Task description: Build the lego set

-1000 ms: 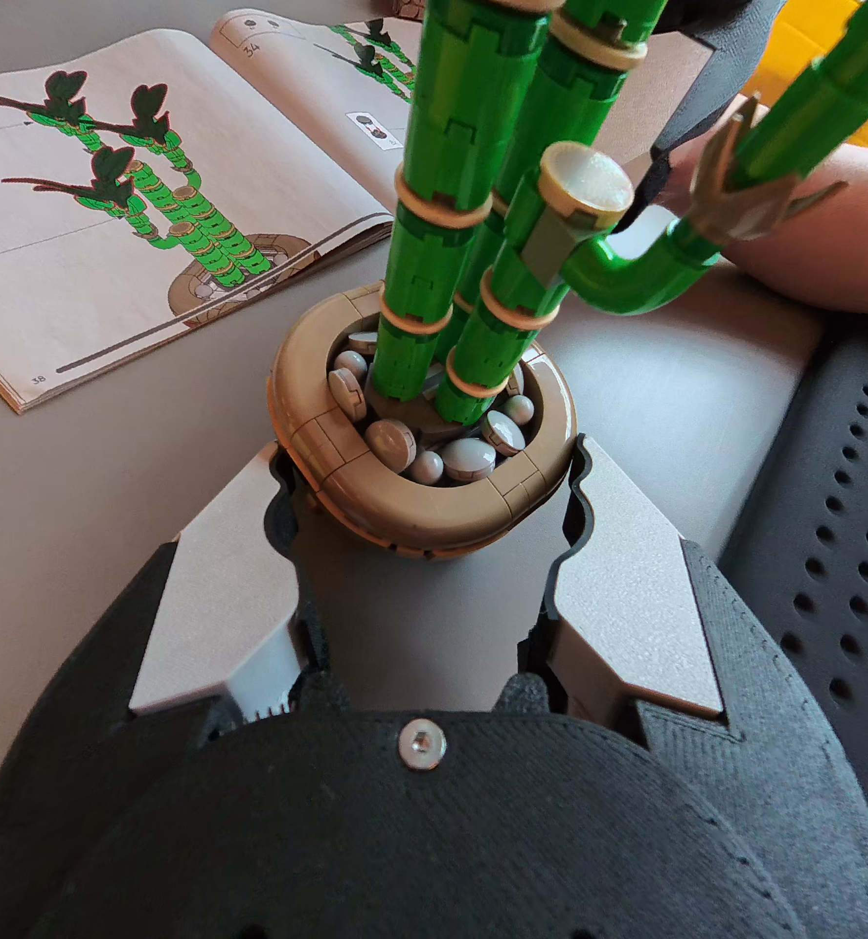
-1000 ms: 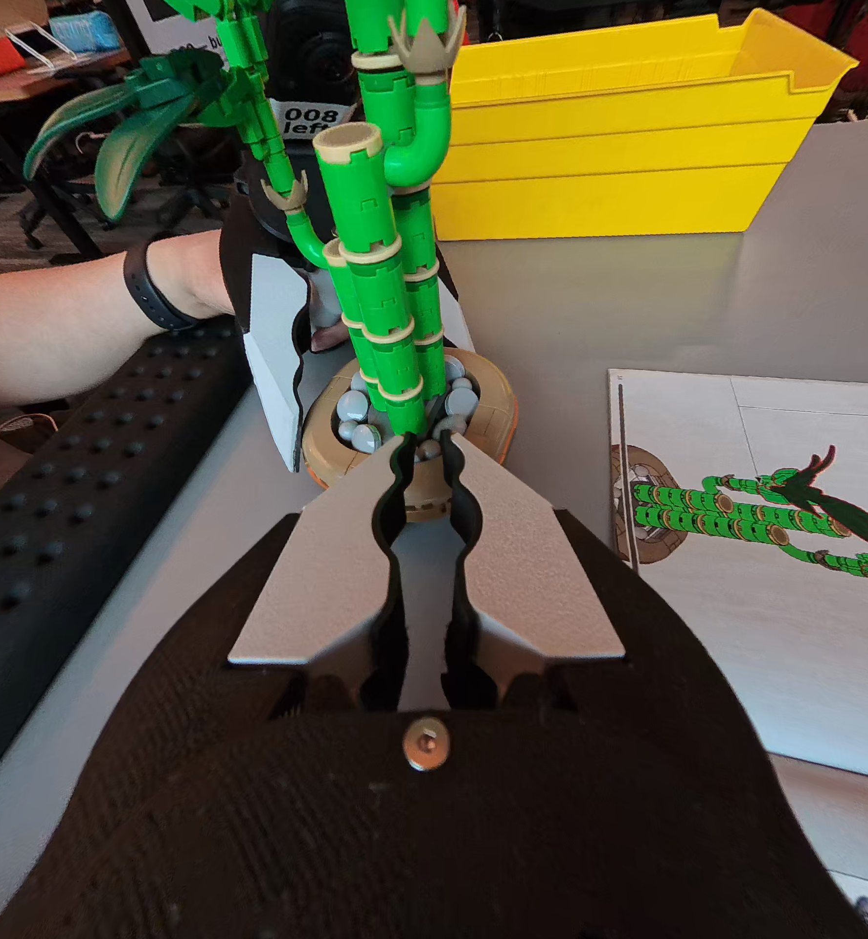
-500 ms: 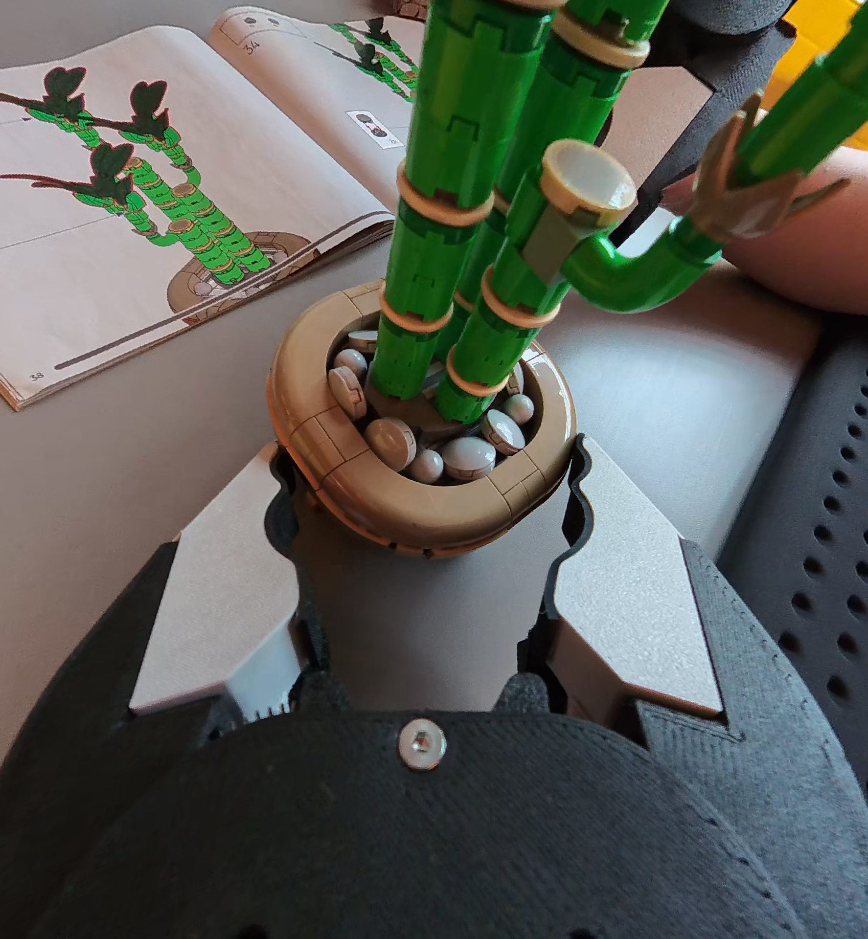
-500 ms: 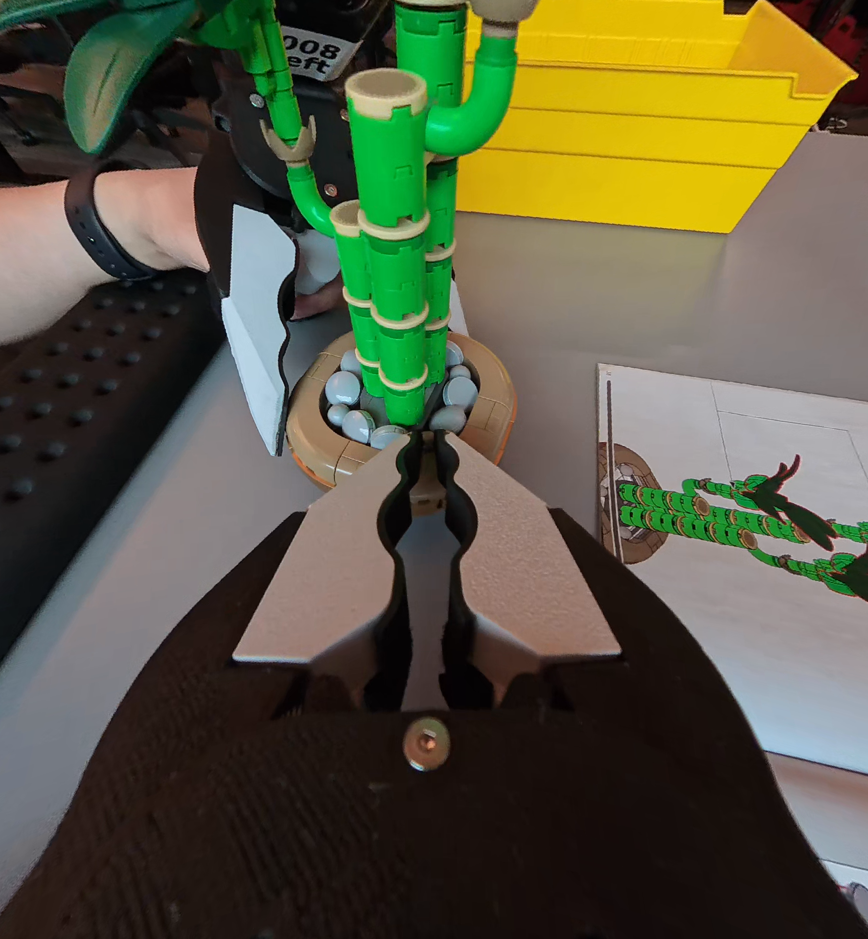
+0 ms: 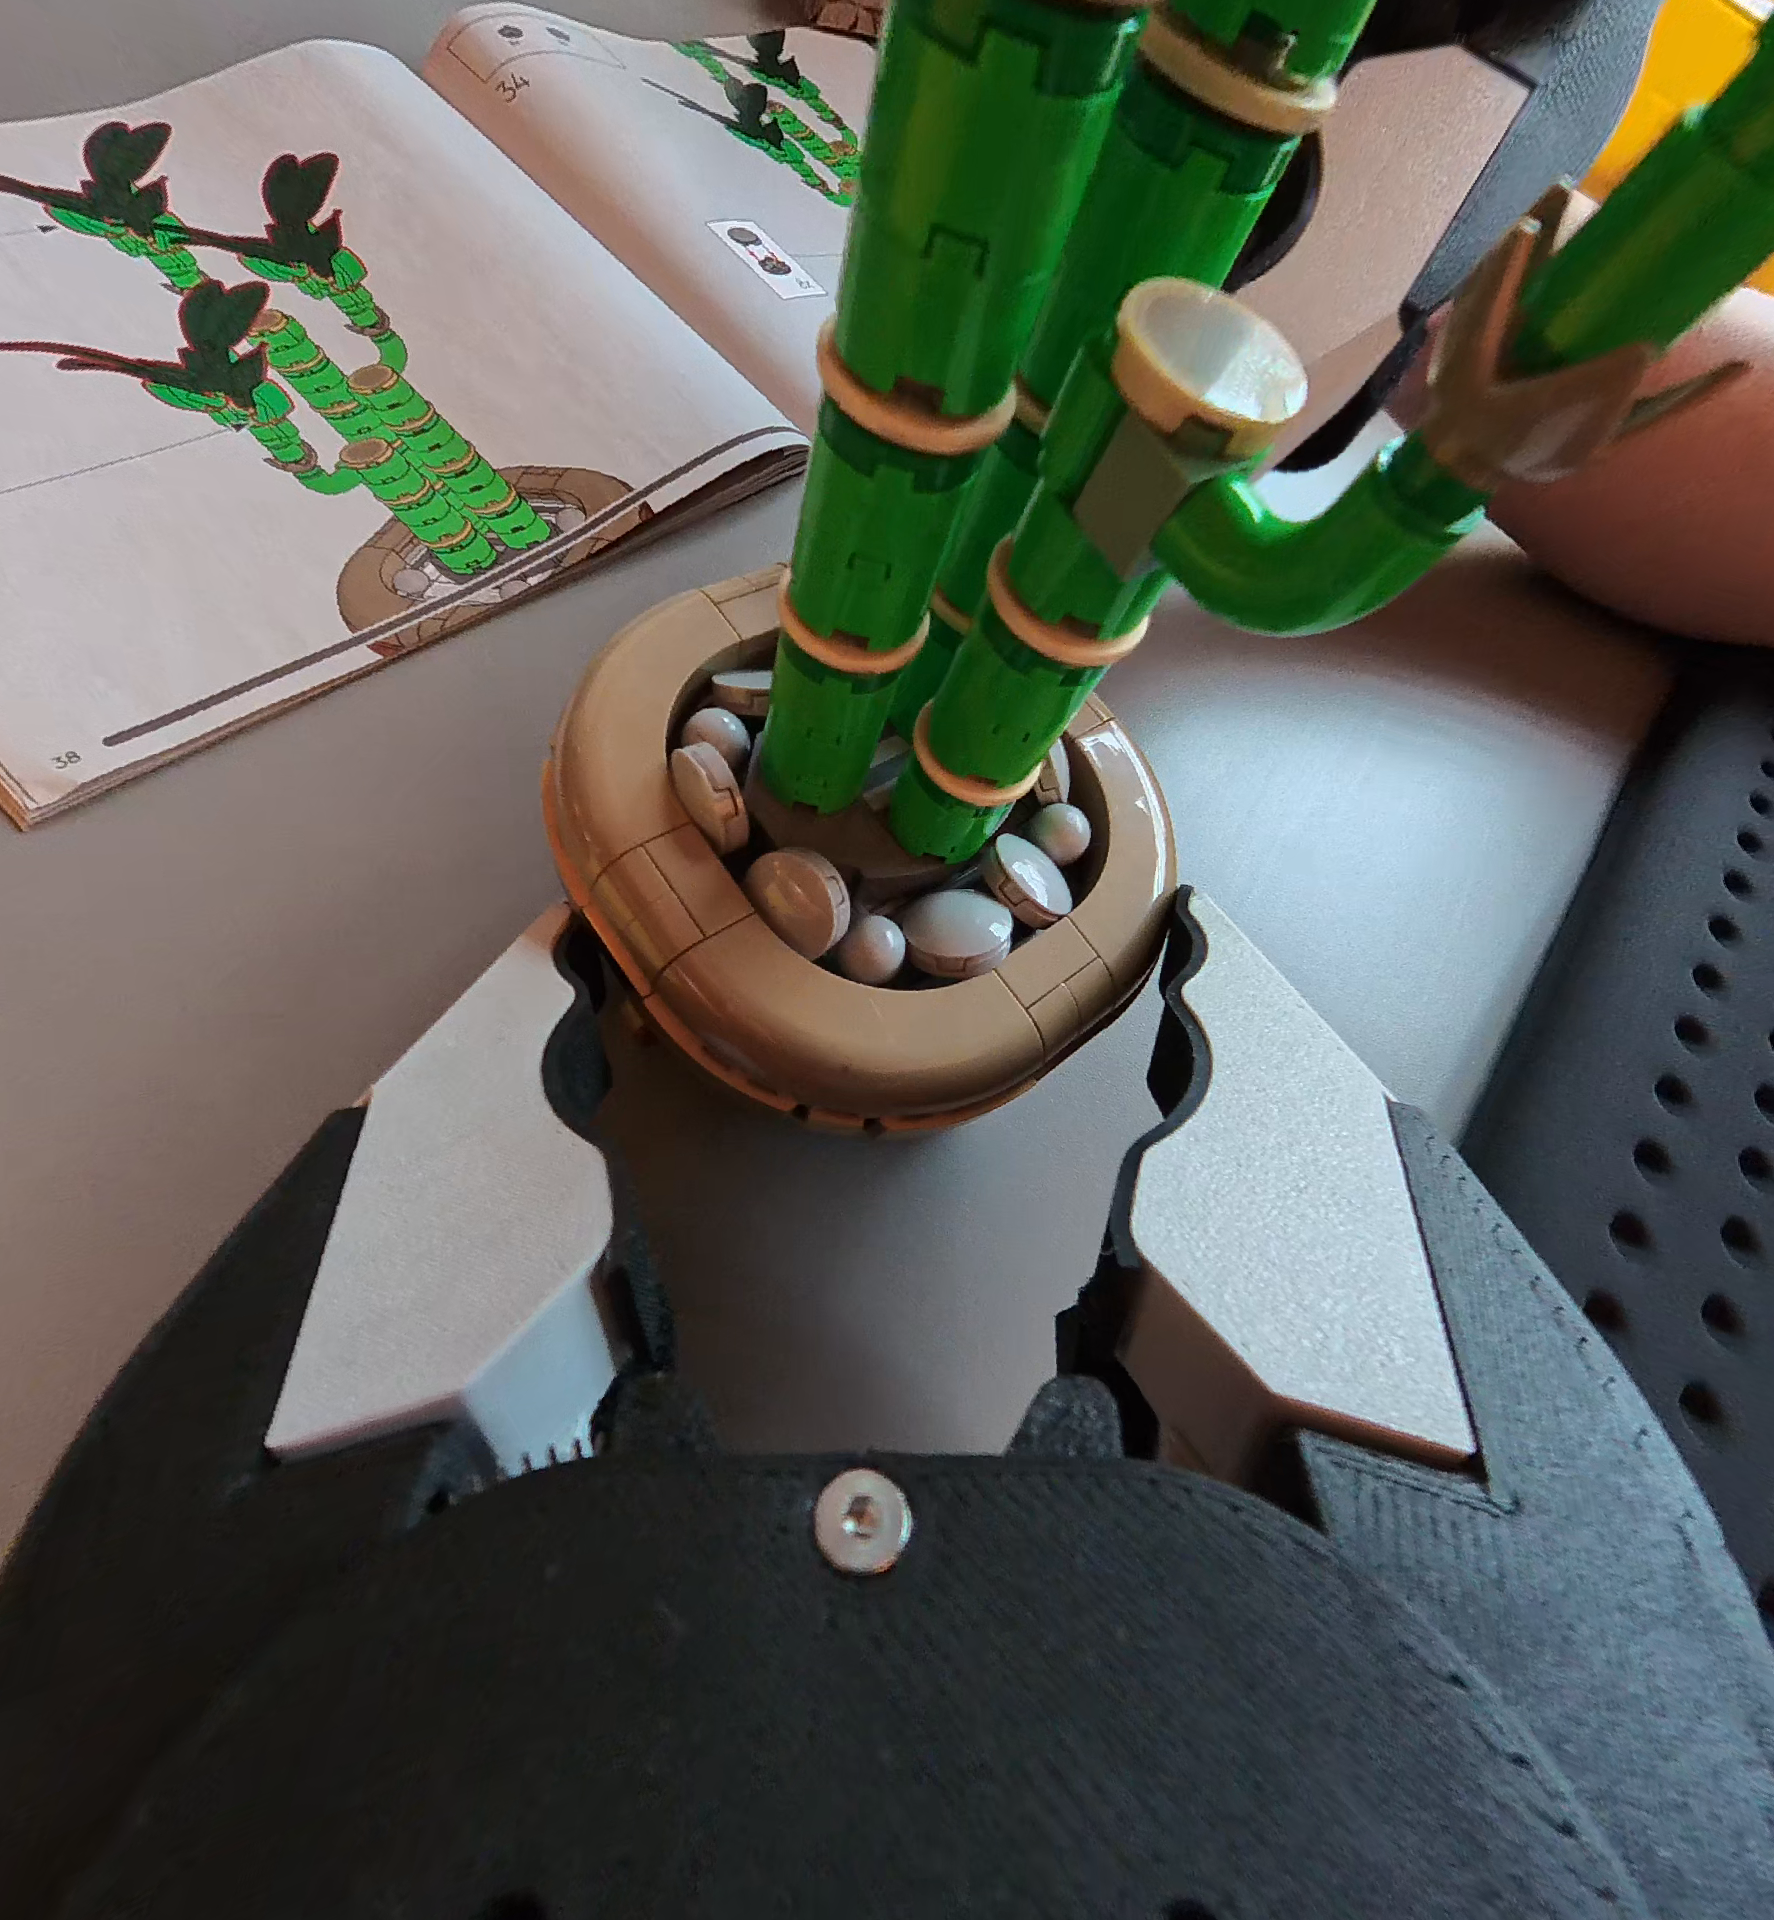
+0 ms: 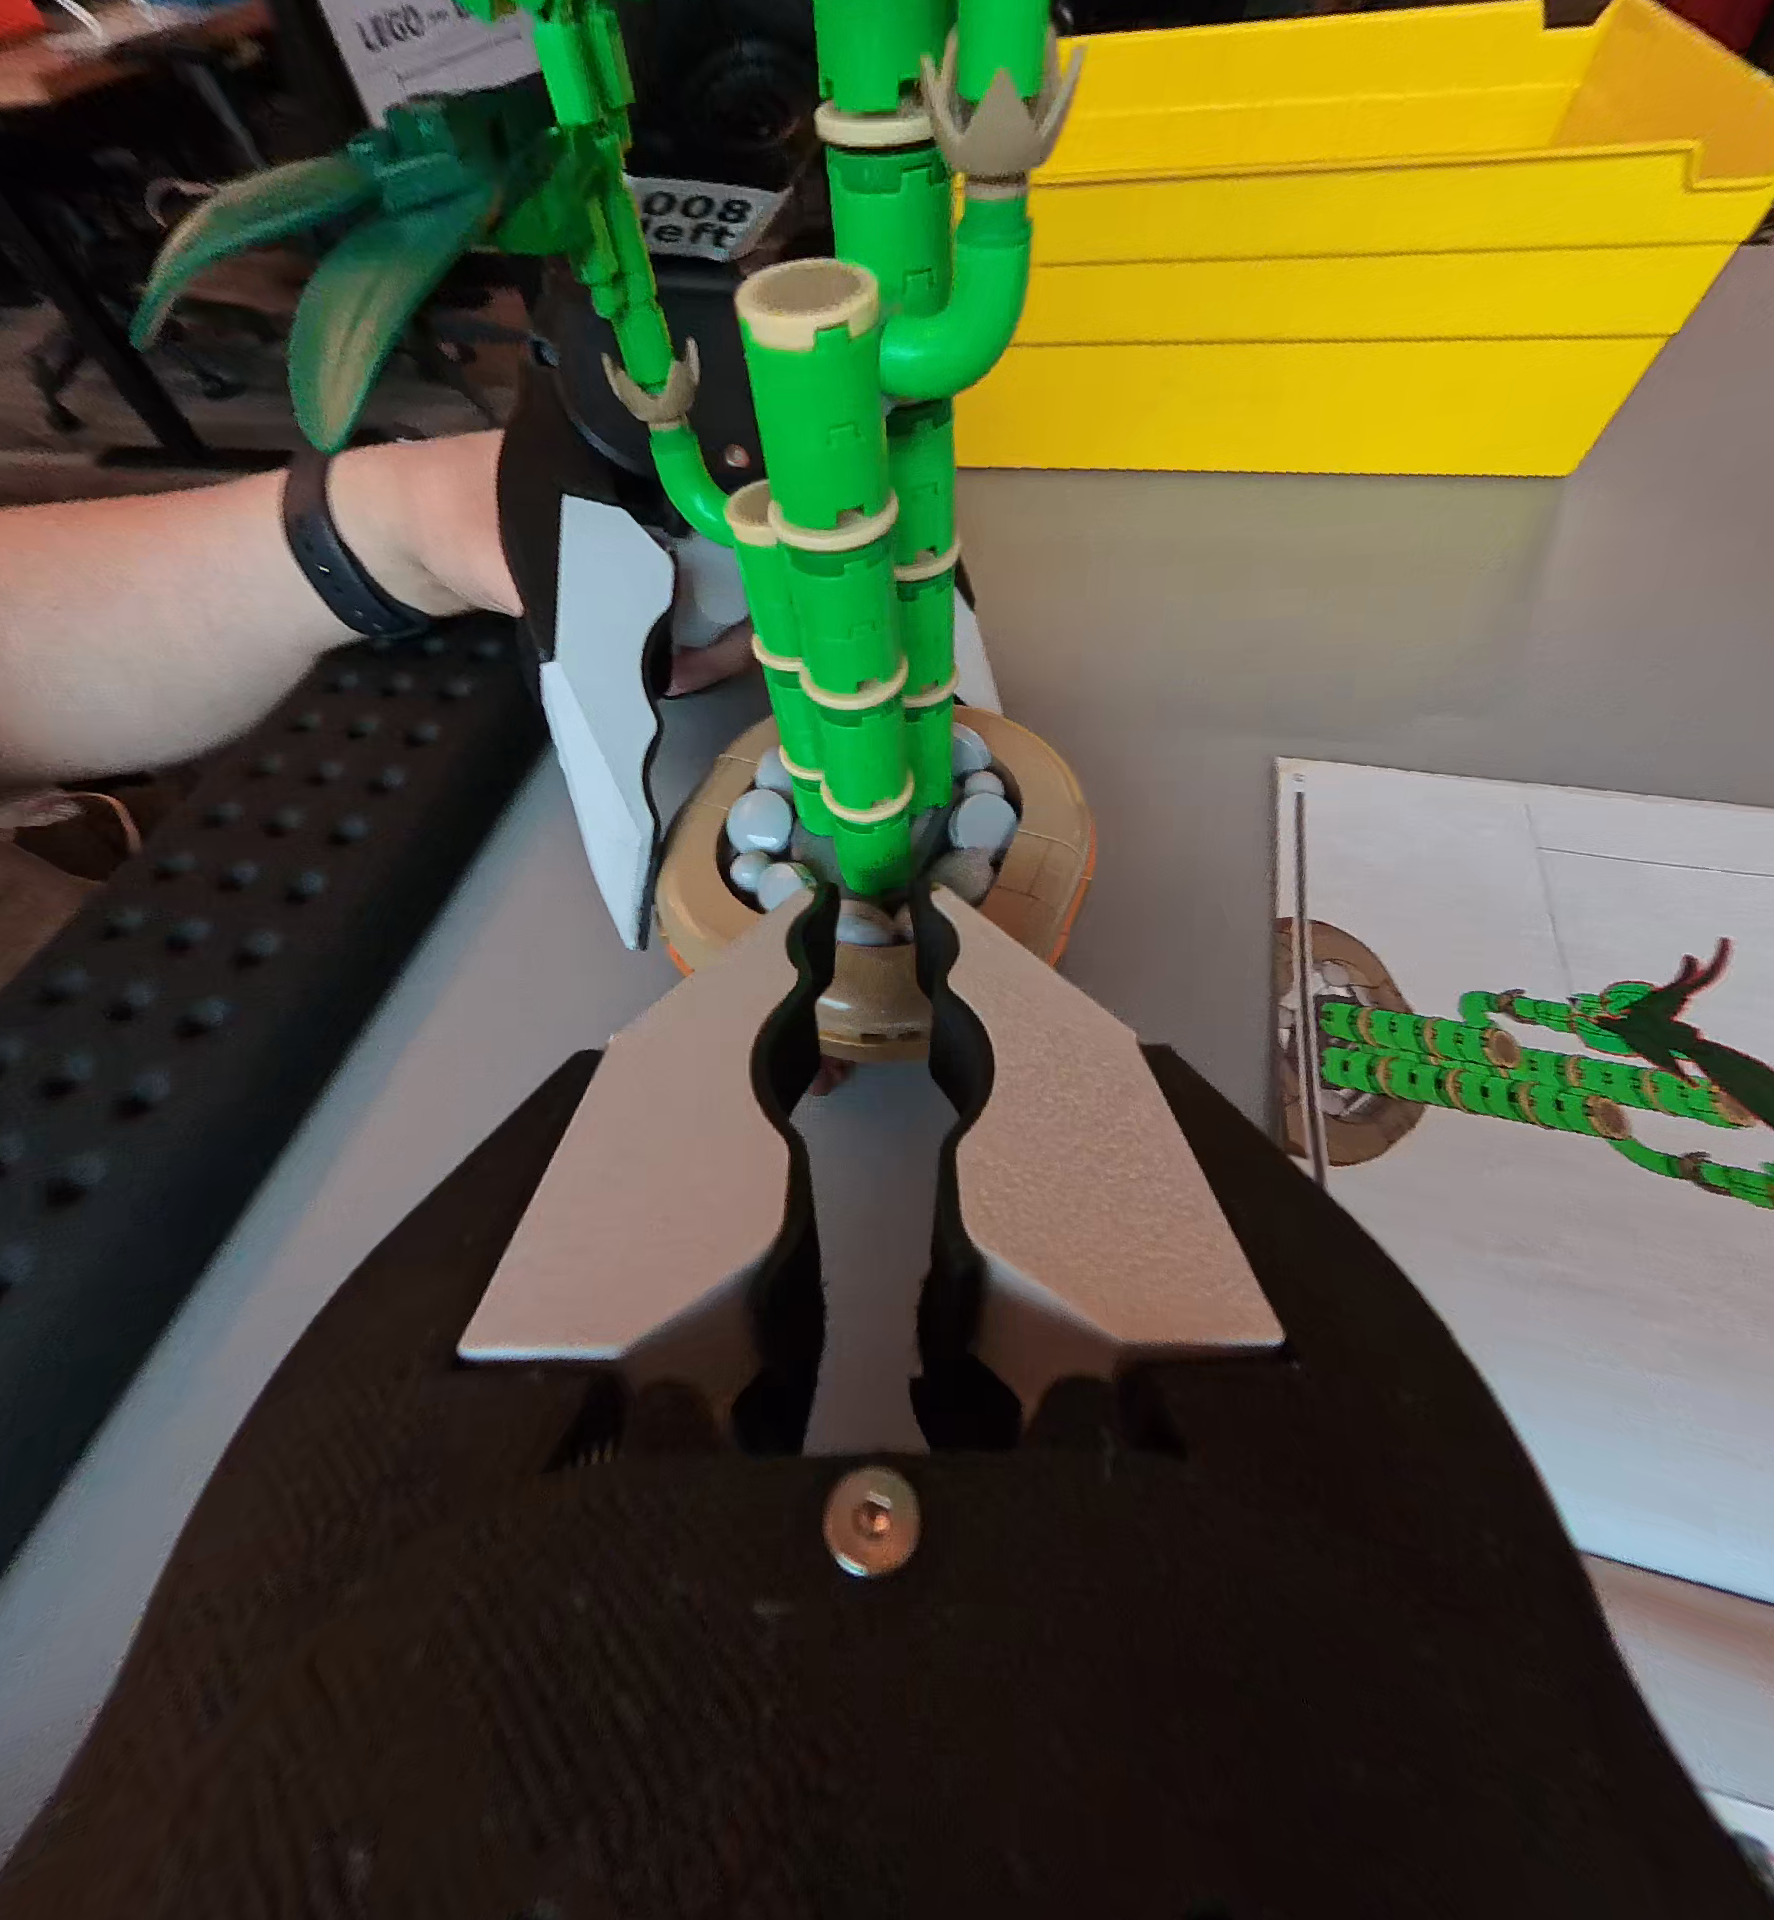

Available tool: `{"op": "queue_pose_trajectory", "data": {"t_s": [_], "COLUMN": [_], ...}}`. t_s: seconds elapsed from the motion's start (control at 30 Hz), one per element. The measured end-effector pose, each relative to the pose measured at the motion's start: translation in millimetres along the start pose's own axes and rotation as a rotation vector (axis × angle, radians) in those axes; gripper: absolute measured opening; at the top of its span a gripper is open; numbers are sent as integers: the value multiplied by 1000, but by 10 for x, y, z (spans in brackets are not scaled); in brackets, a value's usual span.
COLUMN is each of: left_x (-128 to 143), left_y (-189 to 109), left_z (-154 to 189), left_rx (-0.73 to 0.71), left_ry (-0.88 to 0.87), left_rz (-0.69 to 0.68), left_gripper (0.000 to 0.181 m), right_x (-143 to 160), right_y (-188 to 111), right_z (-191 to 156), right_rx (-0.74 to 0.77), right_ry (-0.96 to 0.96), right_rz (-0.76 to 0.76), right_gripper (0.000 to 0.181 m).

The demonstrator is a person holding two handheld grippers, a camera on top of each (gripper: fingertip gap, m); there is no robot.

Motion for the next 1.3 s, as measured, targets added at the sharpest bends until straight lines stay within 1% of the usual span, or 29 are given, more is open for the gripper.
{"op": "queue_pose_trajectory", "data": {"t_s": [0.23, 0.37, 0.47, 0.6, 0.67, 0.73, 0.87, 1.3], "left_x": [2, 3, 5, 5, 6, 7, 8, 10], "left_y": [0, -1, -1, -1, -1, 0, 0, 3], "left_z": [0, 0, 0, 0, 1, -2, -1, -1], "left_rx": [2, 2, 3, 4, 5, 5, 6, 11], "left_ry": [-3, -4, -5, -6, -7, -10, -11, -17], "left_rz": [-2, -3, -3, -4, -4, -5, -6, -9], "left_gripper": [107, 107, 107, 107, 106, 106, 106, 106], "right_x": [60, 41, 19, -35, -5, -3, -31, -16], "right_y": [68, 80, 65, 49, 70, 71, 35, 68], "right_z": [-28, -31, -32, -61, -55, -46, 1, 3], "right_rx": [-18, 5, 41, 91, 94, 93, 147, 154], "right_ry": [16, 11, -37, -149, -143, -127, -146, -157], "right_rz": [-75, -98, -123, -146, -179, -174, -167, -171], "right_gripper": [14, 12, 6, 4, 4, 5, 7, 6]}}
Point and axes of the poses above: each gripper's, where its closed fingertips meet, y out along the fingers, x out of its underside, z = x × y across the jaws, the point moved 5 cm from there along -y, back along the fingers, and after that the axes turned 11 degrees about -x, right-handed, at the moved point
